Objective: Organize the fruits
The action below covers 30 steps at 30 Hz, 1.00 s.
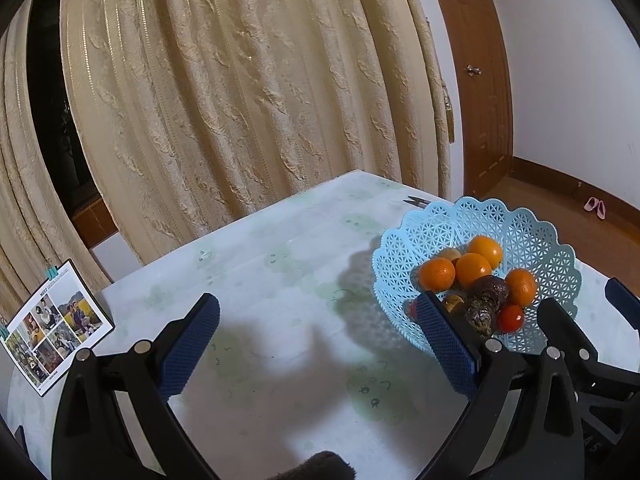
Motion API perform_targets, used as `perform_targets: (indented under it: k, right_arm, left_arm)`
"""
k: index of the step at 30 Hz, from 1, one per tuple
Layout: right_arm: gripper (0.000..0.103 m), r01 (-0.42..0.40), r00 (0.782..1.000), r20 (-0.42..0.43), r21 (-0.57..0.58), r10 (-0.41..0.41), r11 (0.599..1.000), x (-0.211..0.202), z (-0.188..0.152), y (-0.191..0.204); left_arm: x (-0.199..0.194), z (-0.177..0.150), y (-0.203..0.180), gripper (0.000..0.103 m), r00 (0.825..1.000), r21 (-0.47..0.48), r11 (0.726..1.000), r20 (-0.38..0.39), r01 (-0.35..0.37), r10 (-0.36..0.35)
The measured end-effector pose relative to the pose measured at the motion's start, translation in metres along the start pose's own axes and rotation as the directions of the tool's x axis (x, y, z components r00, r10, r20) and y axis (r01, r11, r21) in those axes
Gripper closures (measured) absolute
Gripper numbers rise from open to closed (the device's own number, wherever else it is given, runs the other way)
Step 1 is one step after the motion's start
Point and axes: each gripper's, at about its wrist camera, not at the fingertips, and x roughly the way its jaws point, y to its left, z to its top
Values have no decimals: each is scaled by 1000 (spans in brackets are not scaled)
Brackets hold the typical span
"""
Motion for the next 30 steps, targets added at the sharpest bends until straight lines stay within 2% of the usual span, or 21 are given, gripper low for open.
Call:
perform_targets:
  k: [22,30]
  right_arm:
    - [3,-5,1000,-4,-3,5,1000,1,-1,1]
    - [3,-15,1000,4,-18,15,1000,1,0,3]
  left_arm:
    - [-1,-1,-2,5,1000,15,1000,-1,-16,16]
    - [-3,-18,18,5,997,-19,999,-73,-37,35]
